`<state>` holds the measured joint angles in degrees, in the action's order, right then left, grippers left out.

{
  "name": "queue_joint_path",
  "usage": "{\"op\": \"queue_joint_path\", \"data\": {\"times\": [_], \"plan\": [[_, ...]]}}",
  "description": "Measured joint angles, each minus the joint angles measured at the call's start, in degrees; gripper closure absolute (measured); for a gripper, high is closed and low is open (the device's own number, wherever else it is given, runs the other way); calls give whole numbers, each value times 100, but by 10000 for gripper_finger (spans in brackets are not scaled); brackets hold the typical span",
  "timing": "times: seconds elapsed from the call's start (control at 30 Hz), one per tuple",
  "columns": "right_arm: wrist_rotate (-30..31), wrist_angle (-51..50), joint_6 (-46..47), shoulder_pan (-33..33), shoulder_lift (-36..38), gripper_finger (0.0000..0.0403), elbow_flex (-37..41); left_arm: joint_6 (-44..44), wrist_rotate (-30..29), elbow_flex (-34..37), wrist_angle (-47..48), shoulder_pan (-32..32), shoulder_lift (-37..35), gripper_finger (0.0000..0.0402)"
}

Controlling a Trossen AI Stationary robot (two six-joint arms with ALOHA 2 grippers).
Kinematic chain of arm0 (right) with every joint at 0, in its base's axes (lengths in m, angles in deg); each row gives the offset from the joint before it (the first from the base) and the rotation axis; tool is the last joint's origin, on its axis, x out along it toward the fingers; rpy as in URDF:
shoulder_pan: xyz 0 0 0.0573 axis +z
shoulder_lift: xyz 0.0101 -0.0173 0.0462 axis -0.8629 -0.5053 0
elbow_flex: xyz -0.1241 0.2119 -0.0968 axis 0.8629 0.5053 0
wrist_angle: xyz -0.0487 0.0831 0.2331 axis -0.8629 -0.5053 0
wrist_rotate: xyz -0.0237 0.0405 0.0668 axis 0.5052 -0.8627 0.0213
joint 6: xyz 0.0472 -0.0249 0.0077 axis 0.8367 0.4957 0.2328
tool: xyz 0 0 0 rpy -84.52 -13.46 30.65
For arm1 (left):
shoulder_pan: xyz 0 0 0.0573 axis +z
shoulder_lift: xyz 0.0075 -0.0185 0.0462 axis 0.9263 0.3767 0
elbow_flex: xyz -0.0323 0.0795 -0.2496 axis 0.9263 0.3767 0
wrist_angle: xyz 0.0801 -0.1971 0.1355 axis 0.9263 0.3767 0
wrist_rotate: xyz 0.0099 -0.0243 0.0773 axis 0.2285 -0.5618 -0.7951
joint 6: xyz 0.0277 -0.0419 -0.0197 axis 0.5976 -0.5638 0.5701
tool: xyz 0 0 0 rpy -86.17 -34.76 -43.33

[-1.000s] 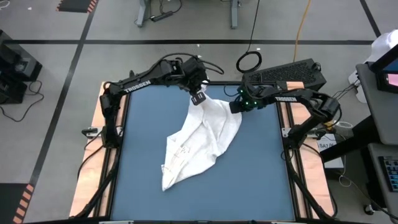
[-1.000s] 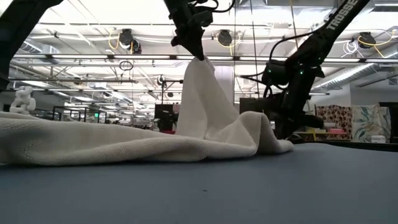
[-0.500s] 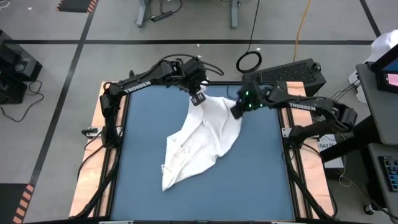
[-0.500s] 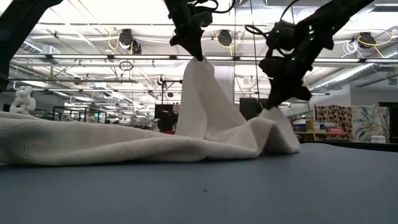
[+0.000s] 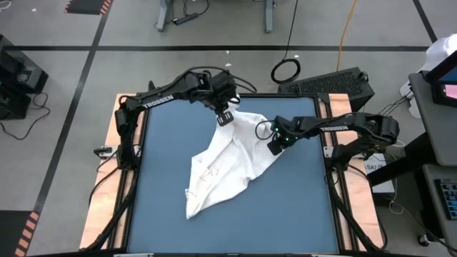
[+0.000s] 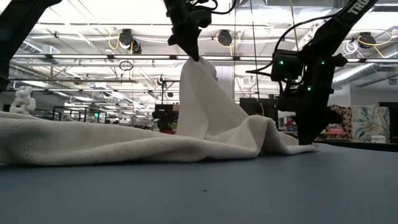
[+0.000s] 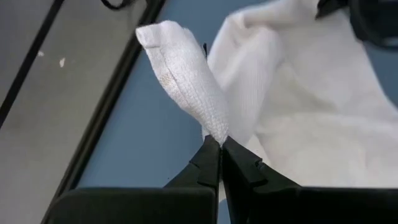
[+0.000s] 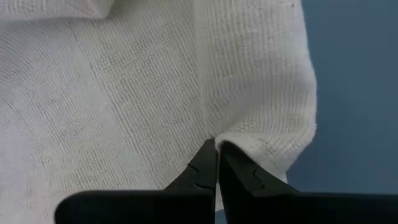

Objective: Roll towel into tight, uniform cylinder
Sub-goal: Roll the white towel

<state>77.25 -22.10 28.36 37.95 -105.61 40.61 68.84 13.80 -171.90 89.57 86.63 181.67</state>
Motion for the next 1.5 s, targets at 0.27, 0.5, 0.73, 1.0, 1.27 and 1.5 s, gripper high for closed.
{"op": "queue_joint_path", "data": {"times": [0.27,0.5,0.73,1.0,1.27,1.5], "plan": [[-461,-1,22,517,3,394,-111,0,4,0,615,-26,0,391],[-764,-455,561,791,244,349,-377,37,891,0,992,-59,0,391],[-999,-1572,944,196,854,262,-1167,58,1045,0,1051,-218,0,391],[-1005,-1545,646,-818,900,182,-1355,310,1049,0,1064,-497,0,391],[-688,-1888,193,-1318,896,180,-1273,197,1049,0,1253,-650,0,391],[-944,-759,336,-1304,883,199,-488,166,1049,0,1276,-762,0,391]]}}
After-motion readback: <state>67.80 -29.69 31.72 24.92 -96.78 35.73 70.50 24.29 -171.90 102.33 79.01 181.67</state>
